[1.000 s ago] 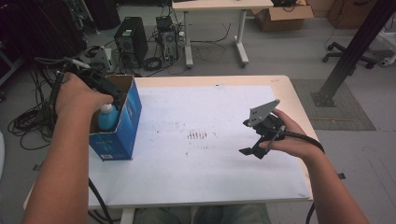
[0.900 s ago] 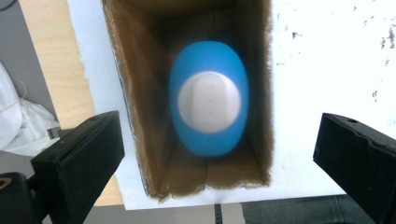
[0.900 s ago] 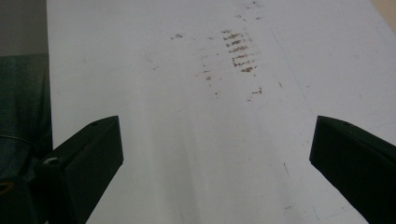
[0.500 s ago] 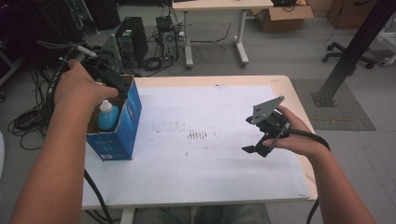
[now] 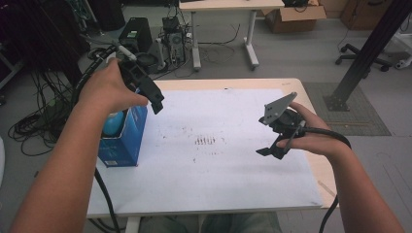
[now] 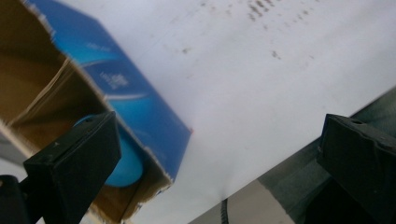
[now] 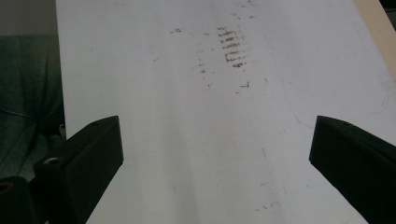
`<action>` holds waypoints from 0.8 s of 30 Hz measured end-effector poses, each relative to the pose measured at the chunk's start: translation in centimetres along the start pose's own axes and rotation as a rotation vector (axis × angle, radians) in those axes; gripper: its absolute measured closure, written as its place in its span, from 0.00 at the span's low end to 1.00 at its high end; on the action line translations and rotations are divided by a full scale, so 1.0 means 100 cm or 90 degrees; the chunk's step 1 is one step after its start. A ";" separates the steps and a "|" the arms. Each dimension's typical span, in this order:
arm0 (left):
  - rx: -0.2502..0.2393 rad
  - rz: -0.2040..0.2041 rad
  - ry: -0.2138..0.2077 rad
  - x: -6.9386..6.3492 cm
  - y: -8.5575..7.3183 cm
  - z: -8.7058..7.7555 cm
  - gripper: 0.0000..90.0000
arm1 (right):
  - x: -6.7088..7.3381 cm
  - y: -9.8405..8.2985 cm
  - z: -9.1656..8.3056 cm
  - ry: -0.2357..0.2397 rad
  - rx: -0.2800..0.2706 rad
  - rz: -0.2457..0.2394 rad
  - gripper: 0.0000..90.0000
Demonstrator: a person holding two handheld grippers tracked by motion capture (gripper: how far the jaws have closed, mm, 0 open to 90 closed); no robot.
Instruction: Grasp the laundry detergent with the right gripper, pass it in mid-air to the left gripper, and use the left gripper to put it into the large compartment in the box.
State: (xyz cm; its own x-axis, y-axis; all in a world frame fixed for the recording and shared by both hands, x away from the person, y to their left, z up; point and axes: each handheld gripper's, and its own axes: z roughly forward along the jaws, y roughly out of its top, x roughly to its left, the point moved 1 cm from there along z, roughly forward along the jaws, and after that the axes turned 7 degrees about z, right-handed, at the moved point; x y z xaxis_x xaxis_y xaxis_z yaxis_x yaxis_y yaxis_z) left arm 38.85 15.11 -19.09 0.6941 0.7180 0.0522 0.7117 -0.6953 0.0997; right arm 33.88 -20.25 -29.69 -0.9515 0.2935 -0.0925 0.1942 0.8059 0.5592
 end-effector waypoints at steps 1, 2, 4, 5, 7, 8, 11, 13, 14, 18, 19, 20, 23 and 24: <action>-0.004 0.014 -0.006 -0.003 0.002 0.000 0.00 | 0.000 0.000 0.000 0.000 0.000 0.000 0.03; -0.008 0.031 -0.011 -0.005 0.003 0.001 0.00 | 0.002 0.003 -0.001 0.000 0.012 -0.008 0.04; -0.008 0.089 -0.023 -0.014 0.007 0.003 0.00 | 0.002 0.007 -0.003 0.001 0.025 -0.016 0.03; -0.008 0.089 -0.023 -0.014 0.007 0.003 0.00 | 0.002 0.007 -0.003 0.001 0.025 -0.016 0.03; -0.007 0.130 -0.033 -0.022 0.009 0.005 0.00 | 0.002 0.011 -0.005 0.002 0.036 -0.021 0.04; -0.005 0.155 -0.032 -0.026 0.010 0.007 0.00 | 0.002 0.013 -0.006 0.001 0.042 -0.024 0.04; -0.001 0.225 -0.037 -0.038 0.011 0.010 0.00 | 0.002 0.018 -0.007 0.005 0.060 -0.032 0.04; 0.005 0.261 -0.044 -0.046 0.012 0.014 0.00 | 0.002 0.022 -0.008 0.005 0.074 -0.037 0.04; 0.007 0.281 -0.043 -0.049 0.013 0.016 0.00 | 0.002 0.024 -0.008 0.009 0.087 -0.040 0.04; 0.033 0.349 -0.059 -0.060 0.017 0.029 0.00 | 0.002 0.028 -0.007 0.014 0.112 -0.047 0.04; 0.046 0.366 -0.060 -0.062 0.019 0.032 0.00 | 0.002 0.028 -0.007 0.014 0.112 -0.047 0.04; 0.051 0.380 -0.061 -0.064 0.020 0.034 0.00 | 0.001 0.028 -0.006 0.013 0.122 -0.046 0.04; 0.051 0.412 -0.072 -0.070 0.025 0.039 0.00 | 0.000 0.030 -0.004 0.016 0.135 -0.054 0.04; 0.051 0.424 -0.075 -0.072 0.026 0.040 0.00 | -0.001 0.031 -0.004 0.018 0.137 -0.053 0.04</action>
State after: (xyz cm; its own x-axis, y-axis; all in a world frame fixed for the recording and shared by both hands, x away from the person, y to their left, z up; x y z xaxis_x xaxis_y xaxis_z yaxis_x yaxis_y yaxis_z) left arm 36.13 7.97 -23.21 0.9909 0.1305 -0.0317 0.1309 -0.9913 0.0103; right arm 34.50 -18.01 -27.68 -0.9723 0.2086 -0.1058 0.1578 0.9188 0.3618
